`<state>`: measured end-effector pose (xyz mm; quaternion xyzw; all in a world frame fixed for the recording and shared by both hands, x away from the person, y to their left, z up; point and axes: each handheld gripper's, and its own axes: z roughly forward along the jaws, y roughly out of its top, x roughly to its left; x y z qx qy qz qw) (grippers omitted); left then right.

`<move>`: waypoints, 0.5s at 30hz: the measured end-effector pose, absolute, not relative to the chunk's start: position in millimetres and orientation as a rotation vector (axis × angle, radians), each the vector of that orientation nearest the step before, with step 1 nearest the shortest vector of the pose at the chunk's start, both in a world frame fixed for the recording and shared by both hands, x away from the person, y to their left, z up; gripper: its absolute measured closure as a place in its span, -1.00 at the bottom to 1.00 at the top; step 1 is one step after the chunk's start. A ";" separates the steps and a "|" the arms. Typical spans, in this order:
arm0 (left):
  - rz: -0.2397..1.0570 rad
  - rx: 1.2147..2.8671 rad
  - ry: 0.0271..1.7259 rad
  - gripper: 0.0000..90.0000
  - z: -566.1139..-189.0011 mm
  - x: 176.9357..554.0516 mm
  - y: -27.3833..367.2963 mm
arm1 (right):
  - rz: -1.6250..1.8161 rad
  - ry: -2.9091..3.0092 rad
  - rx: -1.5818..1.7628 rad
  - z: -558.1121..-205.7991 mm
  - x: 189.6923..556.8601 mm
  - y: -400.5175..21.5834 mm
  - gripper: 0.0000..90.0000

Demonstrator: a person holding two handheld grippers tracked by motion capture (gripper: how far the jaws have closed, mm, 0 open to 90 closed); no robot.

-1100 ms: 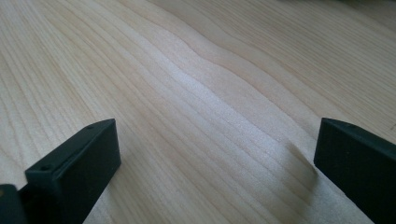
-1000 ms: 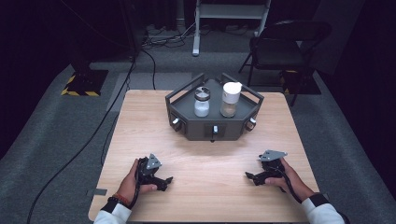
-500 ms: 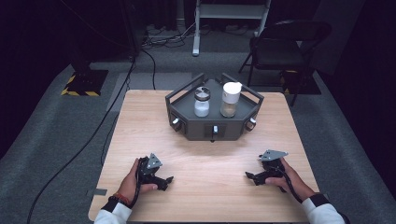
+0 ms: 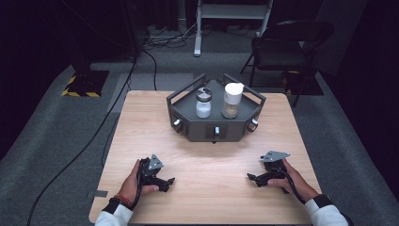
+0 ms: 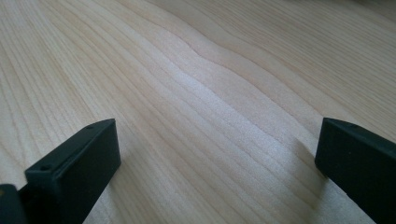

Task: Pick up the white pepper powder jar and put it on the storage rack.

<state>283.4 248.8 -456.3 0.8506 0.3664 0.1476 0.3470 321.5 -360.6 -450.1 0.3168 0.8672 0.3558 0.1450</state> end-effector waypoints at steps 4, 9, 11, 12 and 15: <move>0.384 2.208 0.952 -1.00 -456.0 283.0 248.9 | 1.026 2.499 0.913 -450.1 322.3 -360.3 -1.00; 0.384 2.207 0.957 -1.00 -456.0 282.4 248.6 | 1.024 2.494 0.921 -450.1 321.2 -359.7 -1.00; 0.385 2.207 0.955 -1.00 -456.0 282.7 248.4 | 1.022 2.490 0.925 -450.2 320.3 -359.5 -1.00; 0.384 2.205 0.954 -1.00 -456.3 283.1 248.3 | 1.022 2.490 0.926 -450.2 320.1 -359.5 -1.00; 0.383 2.205 0.953 -1.00 -456.3 283.4 248.1 | 1.022 2.490 0.927 -450.1 320.0 -359.7 -1.00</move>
